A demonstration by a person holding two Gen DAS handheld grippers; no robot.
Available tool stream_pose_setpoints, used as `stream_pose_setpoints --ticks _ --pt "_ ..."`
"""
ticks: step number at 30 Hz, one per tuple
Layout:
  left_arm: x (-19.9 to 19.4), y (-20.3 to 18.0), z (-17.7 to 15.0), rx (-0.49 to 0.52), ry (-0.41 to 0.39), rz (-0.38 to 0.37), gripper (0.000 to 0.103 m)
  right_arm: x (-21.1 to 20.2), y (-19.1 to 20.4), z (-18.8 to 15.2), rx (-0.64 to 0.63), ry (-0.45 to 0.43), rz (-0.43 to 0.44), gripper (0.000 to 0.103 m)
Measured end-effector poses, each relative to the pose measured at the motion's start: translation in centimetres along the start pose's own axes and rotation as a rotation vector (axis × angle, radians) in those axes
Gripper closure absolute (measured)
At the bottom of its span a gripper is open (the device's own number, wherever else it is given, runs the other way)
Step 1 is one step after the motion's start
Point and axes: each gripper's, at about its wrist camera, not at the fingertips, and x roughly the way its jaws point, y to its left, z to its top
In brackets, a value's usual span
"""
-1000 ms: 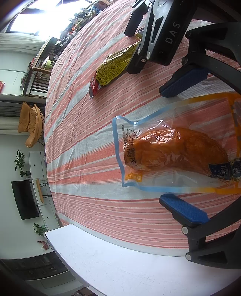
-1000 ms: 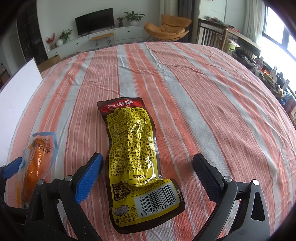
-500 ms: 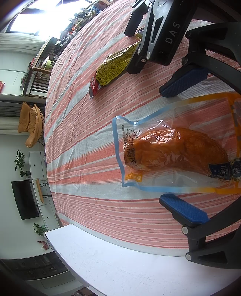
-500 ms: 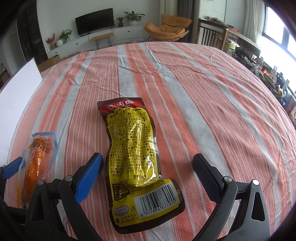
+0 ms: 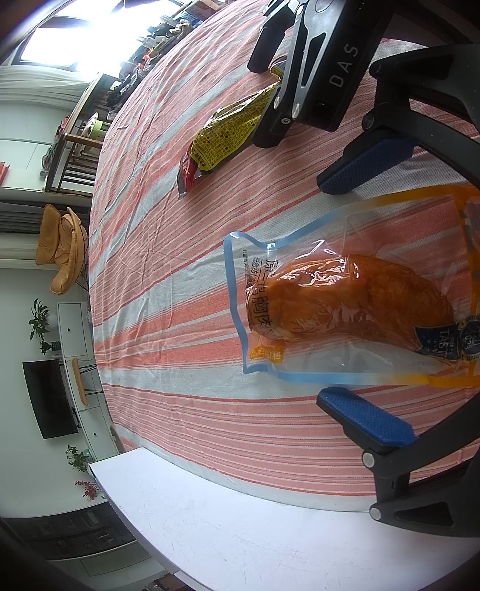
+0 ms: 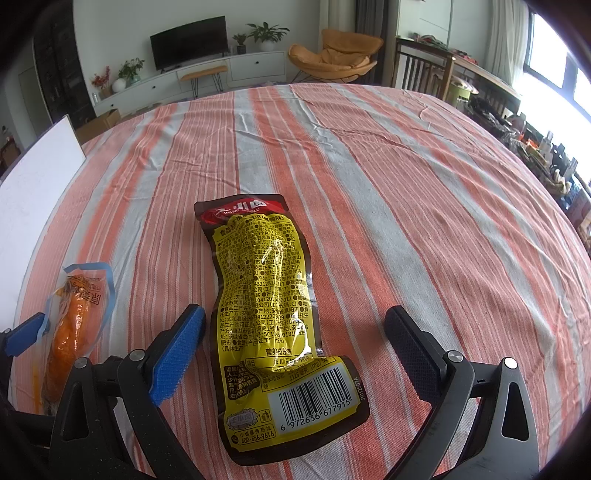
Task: Organize snacks
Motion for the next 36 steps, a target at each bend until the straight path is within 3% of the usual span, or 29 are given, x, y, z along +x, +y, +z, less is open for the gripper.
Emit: stream_pose_setpoints --ticks 36 --pt "-0.02 0.0 0.0 0.0 0.0 0.0 0.0 0.14 0.06 0.15 0.0 0.001 0.0 0.004"
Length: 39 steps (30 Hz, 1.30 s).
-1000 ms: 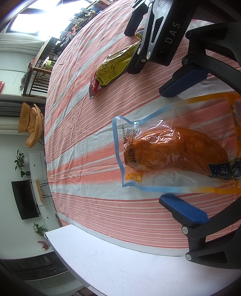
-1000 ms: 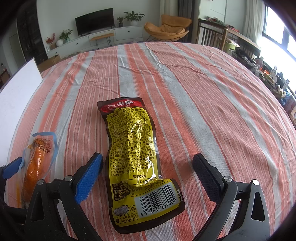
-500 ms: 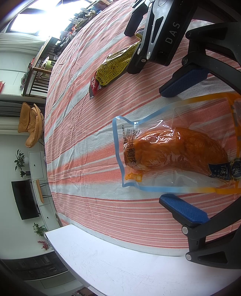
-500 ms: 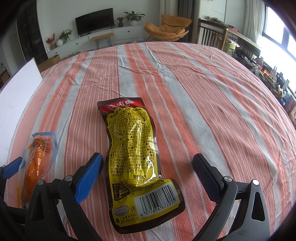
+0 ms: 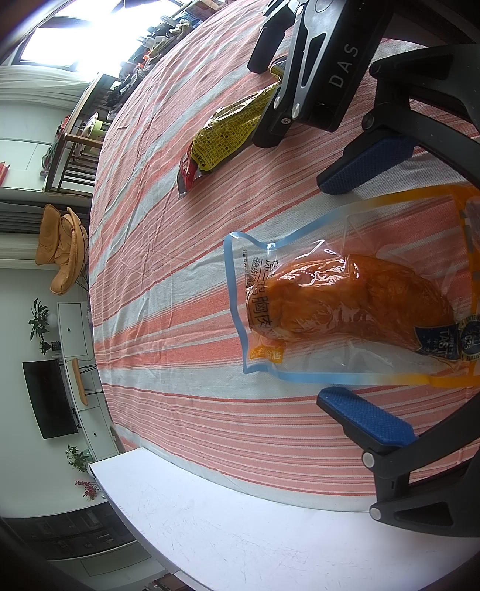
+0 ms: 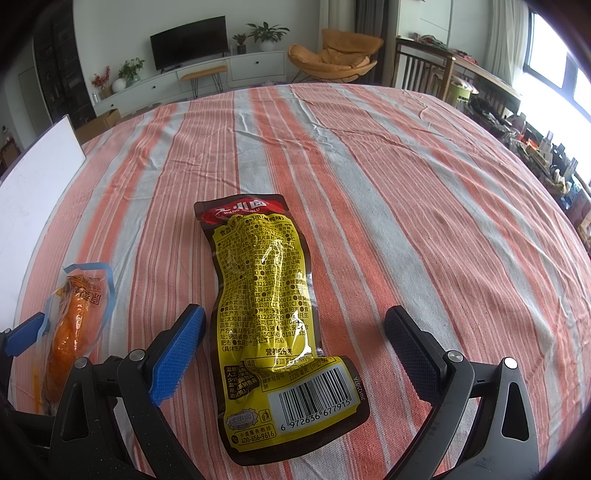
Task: Organize snacks
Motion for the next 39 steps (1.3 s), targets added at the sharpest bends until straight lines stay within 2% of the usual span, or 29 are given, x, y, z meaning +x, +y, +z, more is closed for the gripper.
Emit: stream_pose_setpoints --ticks 39 --pt "0.0 0.0 0.0 0.0 0.0 0.0 0.0 -0.07 -0.05 -0.03 0.0 0.0 0.0 0.004"
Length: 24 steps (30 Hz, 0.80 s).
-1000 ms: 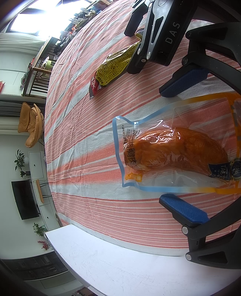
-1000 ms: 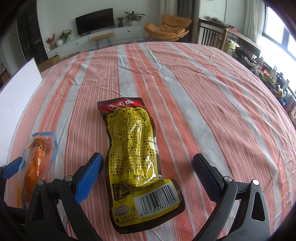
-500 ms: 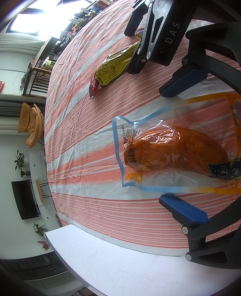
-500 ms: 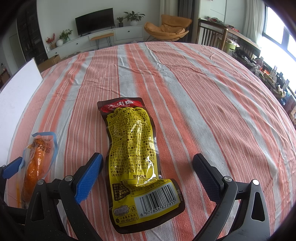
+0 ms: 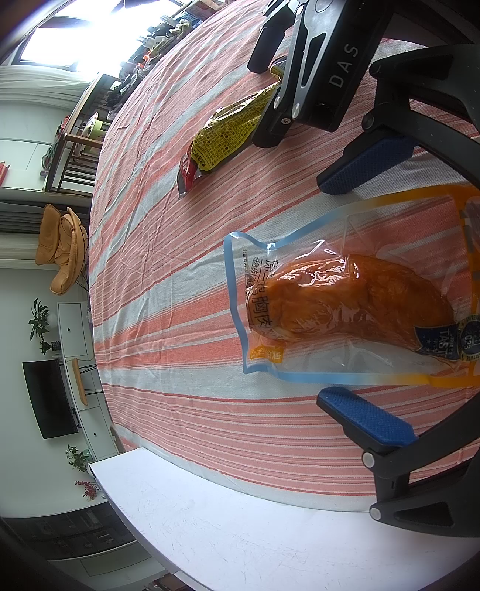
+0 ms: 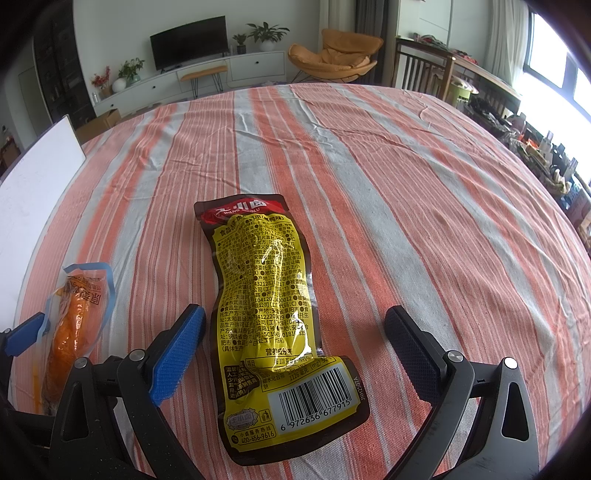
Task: Organize snacks
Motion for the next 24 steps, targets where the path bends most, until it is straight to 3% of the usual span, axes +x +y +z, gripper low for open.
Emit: stream_pose_setpoints --ticks 24 --pt "0.02 0.0 0.01 0.0 0.0 0.0 0.0 -0.11 -0.06 -0.04 0.0 0.0 0.0 0.004"
